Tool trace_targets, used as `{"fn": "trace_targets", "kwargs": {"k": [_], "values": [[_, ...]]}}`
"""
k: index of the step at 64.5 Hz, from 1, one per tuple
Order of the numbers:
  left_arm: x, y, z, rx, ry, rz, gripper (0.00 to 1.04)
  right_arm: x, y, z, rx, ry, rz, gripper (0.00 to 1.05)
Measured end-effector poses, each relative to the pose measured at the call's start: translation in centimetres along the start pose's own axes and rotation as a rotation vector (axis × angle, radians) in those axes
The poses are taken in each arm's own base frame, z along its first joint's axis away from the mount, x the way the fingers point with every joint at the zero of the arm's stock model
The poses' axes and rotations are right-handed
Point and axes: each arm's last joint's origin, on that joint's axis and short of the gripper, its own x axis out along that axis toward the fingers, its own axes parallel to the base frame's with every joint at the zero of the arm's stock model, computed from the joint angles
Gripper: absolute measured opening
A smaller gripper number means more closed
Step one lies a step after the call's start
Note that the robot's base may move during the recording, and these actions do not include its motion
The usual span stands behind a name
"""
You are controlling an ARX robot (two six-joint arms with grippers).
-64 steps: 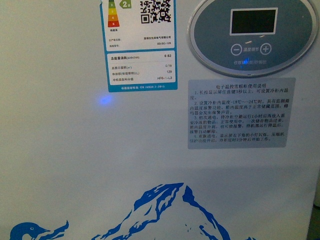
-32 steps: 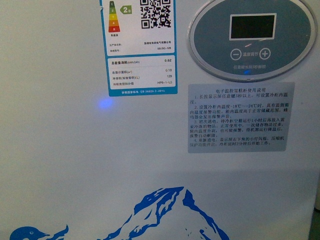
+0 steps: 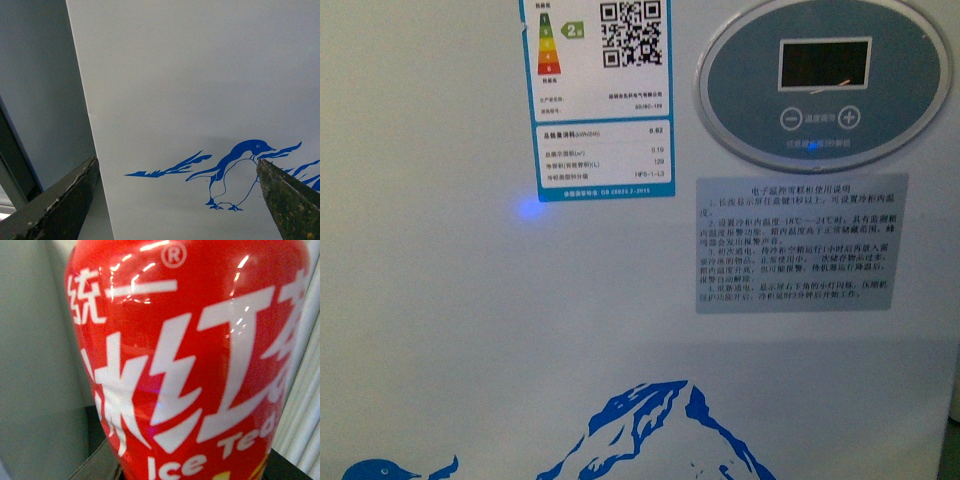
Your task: Put drink in fridge
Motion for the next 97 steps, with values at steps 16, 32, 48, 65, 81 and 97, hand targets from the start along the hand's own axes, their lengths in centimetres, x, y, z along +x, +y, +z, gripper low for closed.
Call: {"fn": "trace_targets", "kwargs": {"k": [16, 32, 48, 65, 81, 97], "values": [[0.0, 0.0, 0.0, 0.0, 0.0, 0.0, 0.97, 0.0, 0.0, 0.0, -0.001, 0.0, 0.0, 0.37], [0.0, 0.0, 0.0, 0.0, 0.0, 0.0, 0.97, 0.0, 0.0, 0.0, -0.001, 0.0, 0.0, 0.37], [0.0, 0.0, 0.0, 0.0, 0.0, 0.0, 0.97, 0.0, 0.0, 0.0, -0.001, 0.0, 0.0, 0.37], [0.0, 0.0, 0.0, 0.0, 0.0, 0.001, 0.97, 0.01, 0.0, 0.0, -0.001, 0.0, 0.0, 0.37], [0.0, 0.0, 0.0, 0.0, 0.0, 0.001, 0.97, 0.0, 0.0, 0.0, -0.001, 0.0, 0.0, 0.37], [0.0, 0.0, 0.0, 0.0, 0.0, 0.001, 0.97, 0.0, 0.0, 0.03, 0.0, -0.001, 0.0, 0.37]]}}
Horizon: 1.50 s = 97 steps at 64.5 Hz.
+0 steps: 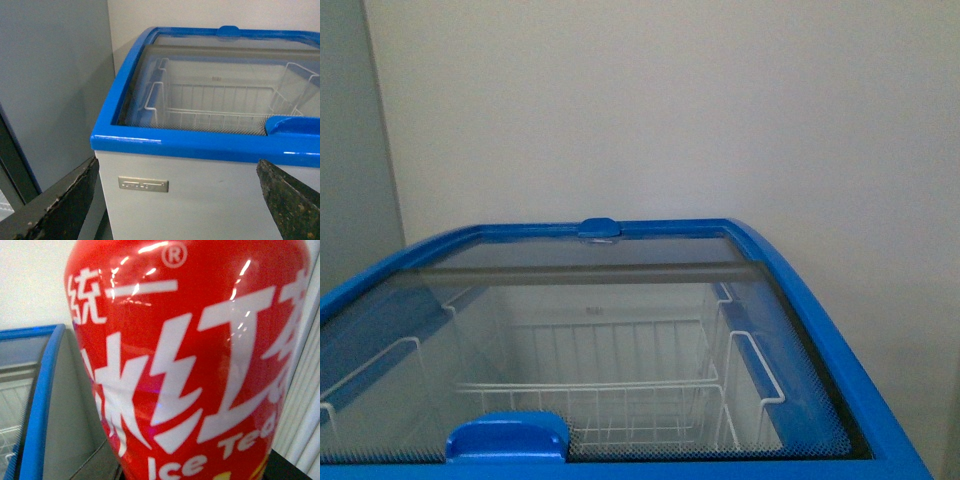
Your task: Put drink in fridge
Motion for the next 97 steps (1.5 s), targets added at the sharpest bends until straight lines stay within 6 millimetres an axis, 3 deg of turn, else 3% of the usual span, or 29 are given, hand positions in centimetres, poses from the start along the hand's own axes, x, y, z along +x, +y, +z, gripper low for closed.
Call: {"fn": "trace_targets", "kwargs": {"k": [15, 22, 32, 41, 46, 50, 69, 77, 97], "values": [[0.1, 0.0, 0.0, -0.018, 0.023, -0.029, 0.97, 0.0, 0.0, 0.0, 0.0, 0.0, 0.0, 0.37], [0.7, 0.1, 0.0, -0.156, 0.202, -0.285, 0.97, 0.0, 0.0, 0.0, 0.0, 0.0, 0.001, 0.37], [2.7, -0.2, 2.3, -0.157, 0.17, -0.498, 0.97, 0.0, 0.0, 0.0, 0.0, 0.0, 0.002, 0.37], [5.9, -0.2, 5.4, 0.028, 0.028, -0.565, 0.97, 0.0, 0.0, 0.0, 0.0, 0.0, 0.003, 0.37], [8.6, -0.5, 6.4, 0.19, -0.039, -0.644, 0.97, 0.0, 0.0, 0.0, 0.0, 0.0, 0.003, 0.37], [11.1, -0.9, 6.0, 0.374, -0.046, -0.751, 0.97, 0.0, 0.0, 0.0, 0.0, 0.0, 0.002, 0.37], [17.1, -1.0, 4.2, 0.909, -0.107, -1.014, 0.97, 0.0, 0.0, 0.0, 0.0, 0.0, 0.002, 0.37], [18.9, -0.9, 5.1, 0.946, -0.134, -1.081, 0.97, 0.0, 0.0, 0.0, 0.0, 0.0, 0.002, 0.37], [21.7, -0.3, 4.8, 0.948, -0.021, -1.188, 0.97, 0.0, 0.0, 0.0, 0.0, 0.0, 0.002, 0.37]]}}
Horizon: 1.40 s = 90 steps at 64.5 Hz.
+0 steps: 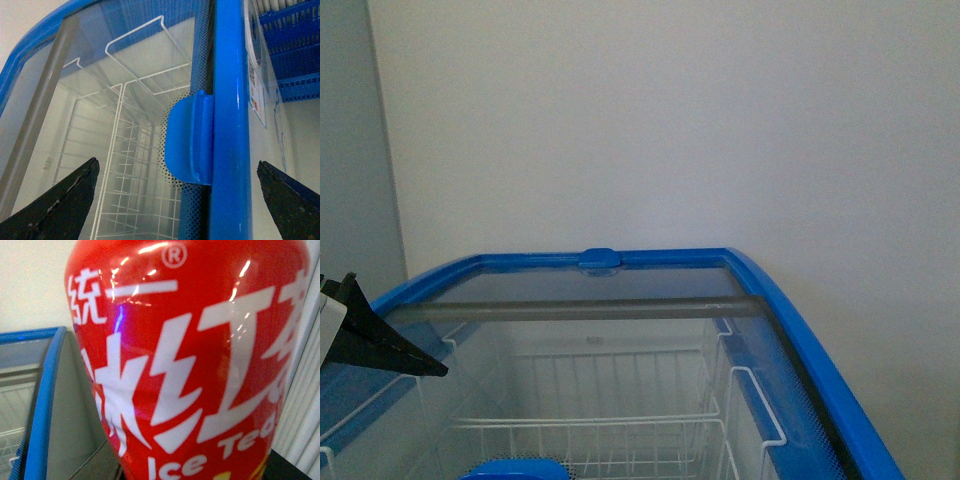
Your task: Put drink in fridge
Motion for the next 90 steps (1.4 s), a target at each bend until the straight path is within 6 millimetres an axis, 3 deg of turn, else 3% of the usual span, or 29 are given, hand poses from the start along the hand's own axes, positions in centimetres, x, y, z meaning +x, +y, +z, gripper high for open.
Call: {"fn": "trace_targets", "kwargs": {"k": [18, 53, 68, 72, 80, 90], "values": [[2.6, 0.7, -0.1, 0.042, -0.037, -0.017, 0.97, 0.0, 0.0, 0.0, 0.0, 0.0, 0.0, 0.37], [5.9, 2.2, -0.3, 0.087, 0.014, -0.041, 0.97, 0.0, 0.0, 0.0, 0.0, 0.0, 0.0, 0.37], [8.7, 3.5, -0.6, 0.127, -0.009, -0.017, 0.97, 0.0, 0.0, 0.0, 0.0, 0.0, 0.0, 0.37], [9.5, 5.0, -0.5, 0.18, 0.003, 0.045, 0.97, 0.0, 0.0, 0.0, 0.0, 0.0, 0.0, 0.37], [10.8, 10.3, -0.2, 0.354, 0.098, 0.368, 0.97, 0.0, 0.0, 0.0, 0.0, 0.0, 0.001, 0.37], [9.0, 15.0, 2.8, 0.464, 0.084, 0.798, 0.97, 0.0, 0.0, 0.0, 0.0, 0.0, -0.001, 0.37]]}}
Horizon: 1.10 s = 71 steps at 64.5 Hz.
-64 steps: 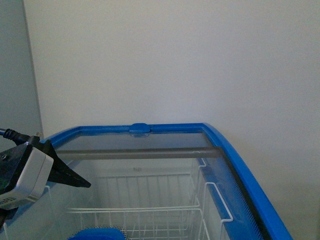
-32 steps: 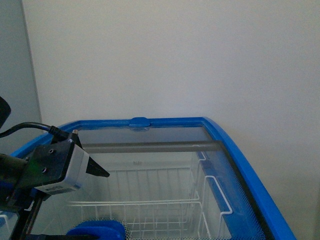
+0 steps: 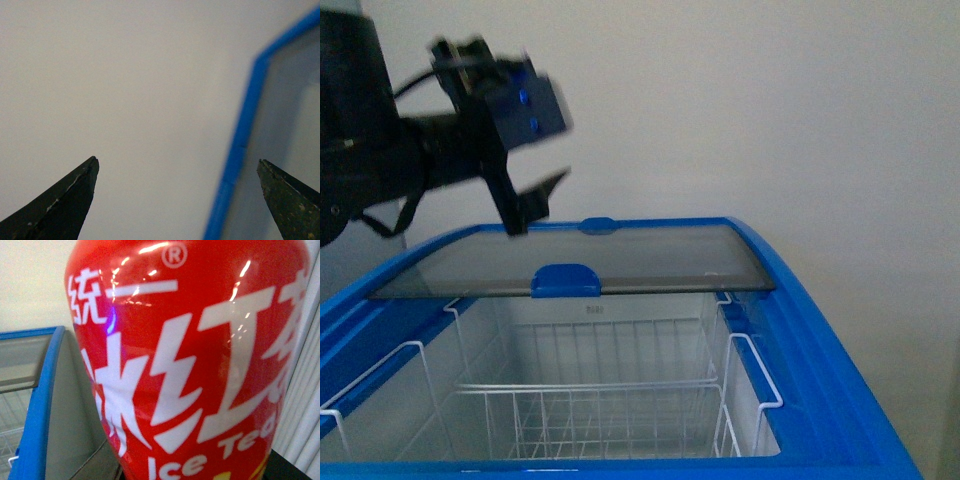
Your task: Put drink in fridge
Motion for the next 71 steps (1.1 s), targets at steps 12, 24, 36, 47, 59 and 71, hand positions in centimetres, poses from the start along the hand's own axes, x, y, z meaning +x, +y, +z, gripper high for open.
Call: {"fn": "trace_targets", "kwargs": {"k": [12, 24, 36, 47, 59, 71], "values": [[-0.7, 3.1, 1.4, -0.131, 0.075, 0.264, 0.97, 0.0, 0.0, 0.0, 0.0, 0.0, 0.002, 0.37], [-4.4, 2.3, 2.4, -0.563, 0.225, 0.199, 0.97, 0.0, 0.0, 0.0, 0.0, 0.0, -0.001, 0.37], [-11.2, 2.4, 4.3, -1.112, 0.339, 0.099, 0.97, 0.0, 0.0, 0.0, 0.0, 0.0, 0.001, 0.37], [-19.3, 1.7, 6.7, -1.384, 0.426, 0.079, 0.97, 0.0, 0.0, 0.0, 0.0, 0.0, 0.001, 0.37], [-27.9, -2.4, 10.3, -1.506, 0.553, 0.071, 0.92, 0.0, 0.0, 0.0, 0.0, 0.0, 0.001, 0.37], [-34.4, -7.2, 12.3, -1.285, 0.652, 0.357, 0.58, 0.0, 0.1, 0.4, -0.223, 0.184, 0.223, 0.36]]}}
